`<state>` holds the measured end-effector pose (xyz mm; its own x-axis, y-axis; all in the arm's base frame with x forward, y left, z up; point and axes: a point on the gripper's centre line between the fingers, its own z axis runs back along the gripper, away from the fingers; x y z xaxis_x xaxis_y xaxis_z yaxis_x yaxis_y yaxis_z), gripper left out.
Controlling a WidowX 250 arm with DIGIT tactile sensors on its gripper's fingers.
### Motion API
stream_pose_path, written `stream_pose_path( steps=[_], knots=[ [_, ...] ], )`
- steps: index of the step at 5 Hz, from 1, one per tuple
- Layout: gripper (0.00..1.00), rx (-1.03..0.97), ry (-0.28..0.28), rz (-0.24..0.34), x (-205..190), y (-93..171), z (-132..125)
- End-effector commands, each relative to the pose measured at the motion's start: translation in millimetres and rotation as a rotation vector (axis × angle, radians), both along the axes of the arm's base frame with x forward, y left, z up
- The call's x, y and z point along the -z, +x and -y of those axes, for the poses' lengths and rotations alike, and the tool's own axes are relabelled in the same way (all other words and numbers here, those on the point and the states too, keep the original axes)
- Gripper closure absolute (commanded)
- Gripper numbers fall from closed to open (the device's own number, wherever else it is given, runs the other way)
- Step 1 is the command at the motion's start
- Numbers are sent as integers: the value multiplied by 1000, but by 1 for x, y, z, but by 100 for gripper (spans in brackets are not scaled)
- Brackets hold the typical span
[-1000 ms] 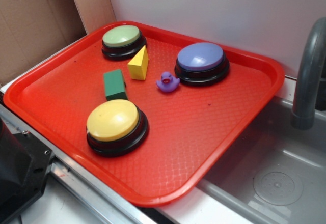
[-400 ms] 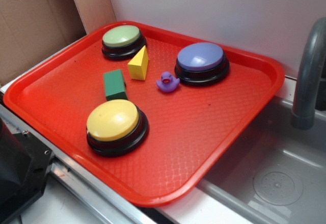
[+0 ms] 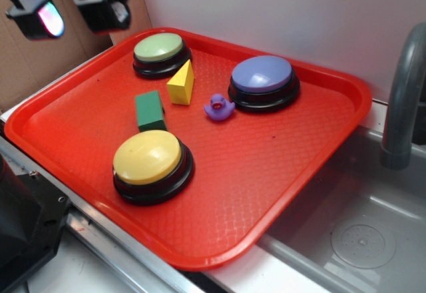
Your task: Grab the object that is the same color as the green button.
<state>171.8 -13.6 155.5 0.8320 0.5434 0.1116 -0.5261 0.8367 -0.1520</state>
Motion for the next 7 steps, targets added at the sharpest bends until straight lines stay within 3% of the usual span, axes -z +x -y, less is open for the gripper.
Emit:
stream_pose_path(
  steps=[1, 4, 6, 7],
  knots=[
    [0, -306, 52, 76, 41, 29, -10],
    [0, -389, 33, 8, 111, 43, -20],
    [0, -370, 9, 22, 117, 42, -23],
    [70, -370, 29, 19, 119, 43, -23]
  ],
)
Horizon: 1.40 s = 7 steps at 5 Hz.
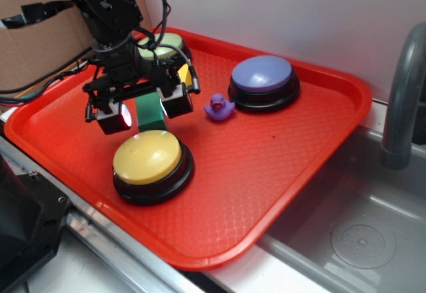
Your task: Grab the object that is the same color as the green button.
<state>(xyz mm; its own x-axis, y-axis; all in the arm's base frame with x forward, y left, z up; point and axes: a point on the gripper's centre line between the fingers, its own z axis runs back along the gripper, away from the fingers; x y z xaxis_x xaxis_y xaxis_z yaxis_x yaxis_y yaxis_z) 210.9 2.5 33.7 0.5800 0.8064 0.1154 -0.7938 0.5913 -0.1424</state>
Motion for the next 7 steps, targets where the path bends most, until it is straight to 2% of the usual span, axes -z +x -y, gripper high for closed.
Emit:
stream_pose_path(
  steps=[1, 2, 3, 5, 6, 7],
  knots=[
    [100, -37, 47, 3, 0, 4, -6],
    [100, -61, 81, -35, -1, 4, -6],
    [100, -41, 77, -33, -20, 0, -8],
    [100, 243, -60, -74, -57, -1, -21],
    [100, 436, -61, -107, -80, 1, -17],
    [100, 586, -29, -142, -105, -1, -9]
  ],
)
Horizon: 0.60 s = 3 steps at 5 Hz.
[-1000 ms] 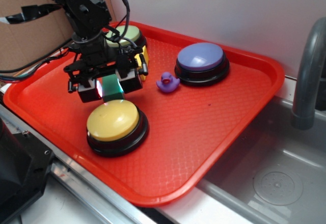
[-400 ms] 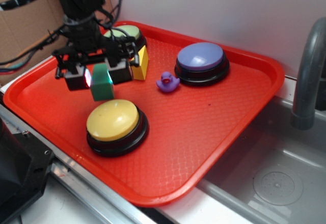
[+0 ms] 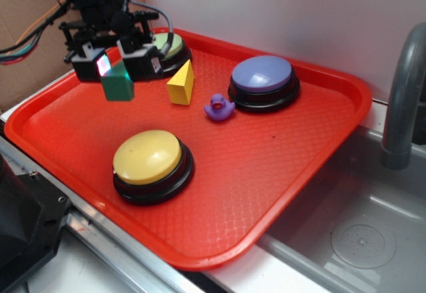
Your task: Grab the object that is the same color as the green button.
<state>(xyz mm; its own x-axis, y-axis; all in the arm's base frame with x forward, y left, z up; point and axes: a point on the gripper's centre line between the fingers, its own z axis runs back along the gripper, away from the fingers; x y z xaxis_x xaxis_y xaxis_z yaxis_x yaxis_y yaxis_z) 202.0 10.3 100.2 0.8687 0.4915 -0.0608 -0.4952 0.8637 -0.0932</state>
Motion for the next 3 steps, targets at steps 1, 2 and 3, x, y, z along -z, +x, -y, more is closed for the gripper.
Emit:
stream_pose_path(
  steps=[1, 2, 3],
  knots=[
    [100, 274, -59, 141, -61, -1, -2],
    [100, 301, -26, 176, -82, -9, 0],
    [100, 293, 12, 213, -90, -15, 3]
  ],
)
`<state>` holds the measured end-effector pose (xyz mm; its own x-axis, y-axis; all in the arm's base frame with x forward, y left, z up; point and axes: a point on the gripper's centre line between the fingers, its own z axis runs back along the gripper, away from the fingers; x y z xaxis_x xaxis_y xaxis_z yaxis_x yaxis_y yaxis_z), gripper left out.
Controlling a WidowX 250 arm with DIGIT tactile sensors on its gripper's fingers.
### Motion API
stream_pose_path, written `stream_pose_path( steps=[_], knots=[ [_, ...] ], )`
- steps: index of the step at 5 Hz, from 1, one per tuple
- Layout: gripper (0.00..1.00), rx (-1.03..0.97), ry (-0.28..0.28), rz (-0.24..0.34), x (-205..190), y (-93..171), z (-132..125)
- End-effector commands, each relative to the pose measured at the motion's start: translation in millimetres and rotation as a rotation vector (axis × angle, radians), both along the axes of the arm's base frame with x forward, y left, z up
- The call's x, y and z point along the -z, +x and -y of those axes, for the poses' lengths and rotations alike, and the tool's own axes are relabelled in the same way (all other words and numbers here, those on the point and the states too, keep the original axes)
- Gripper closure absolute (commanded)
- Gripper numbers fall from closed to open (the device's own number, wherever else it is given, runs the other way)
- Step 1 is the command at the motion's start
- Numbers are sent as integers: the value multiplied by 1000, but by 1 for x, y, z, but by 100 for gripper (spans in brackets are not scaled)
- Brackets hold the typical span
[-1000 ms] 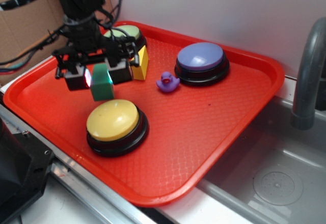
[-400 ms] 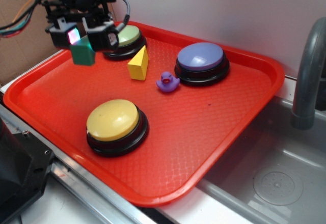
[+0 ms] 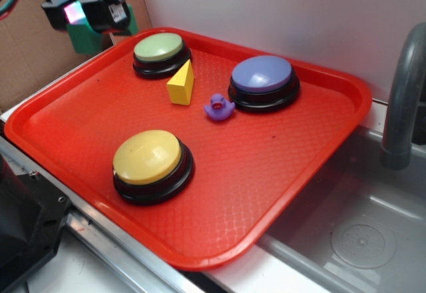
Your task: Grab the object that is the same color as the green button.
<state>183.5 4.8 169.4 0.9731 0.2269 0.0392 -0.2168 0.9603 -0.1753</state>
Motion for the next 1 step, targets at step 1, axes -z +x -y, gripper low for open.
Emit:
stream_pose_path(
  steps=[1],
  knots=[
    [100, -7, 7, 97, -19, -2, -2]
  ],
)
